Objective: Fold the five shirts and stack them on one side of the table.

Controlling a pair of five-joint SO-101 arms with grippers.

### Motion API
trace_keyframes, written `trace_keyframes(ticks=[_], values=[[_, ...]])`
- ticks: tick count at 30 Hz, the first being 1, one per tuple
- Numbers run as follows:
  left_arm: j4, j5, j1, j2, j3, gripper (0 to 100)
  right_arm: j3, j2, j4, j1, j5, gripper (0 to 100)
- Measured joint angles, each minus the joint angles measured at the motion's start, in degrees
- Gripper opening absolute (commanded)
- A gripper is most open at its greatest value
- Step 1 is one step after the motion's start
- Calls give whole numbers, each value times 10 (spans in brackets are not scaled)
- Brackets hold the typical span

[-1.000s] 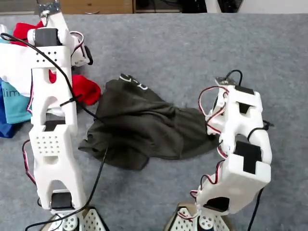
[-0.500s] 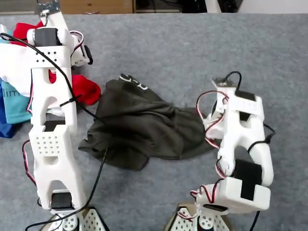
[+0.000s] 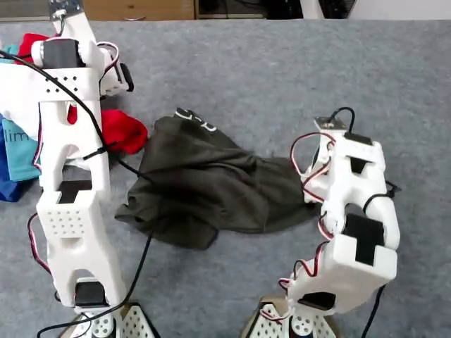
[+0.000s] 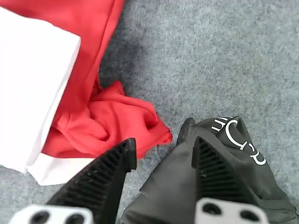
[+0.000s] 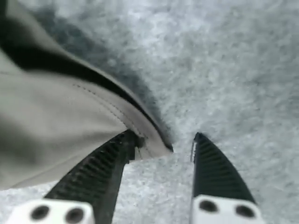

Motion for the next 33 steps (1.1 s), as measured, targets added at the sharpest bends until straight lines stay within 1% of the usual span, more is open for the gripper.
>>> trace_keyframes(ticks=[3, 8, 10, 14, 18, 21, 25, 29, 33], values=[[0, 0, 0, 0, 0, 201, -4, 1, 1, 0, 0, 75], [0, 0, 0, -11, 3, 201, -4, 2, -1, 2, 0, 68], [0, 0, 0, -20, 4, 201, -4, 2, -1, 2, 0, 44], [0, 0, 0, -25, 4, 201, -4, 3, -2, 4, -5, 37], [0, 0, 0, -25, 4, 201, -7, -9, 5, 24, -10, 33], [0, 0, 0, -25, 4, 201, -12, -49, 25, 38, -9, 29], [0, 0, 0, -25, 4, 202, -28, -126, 26, 84, -24, 27], [0, 0, 17, -25, 4, 202, -29, -159, -13, 152, -36, 2], [0, 0, 58, -25, 4, 214, -53, -159, -71, 244, -1, 2]])
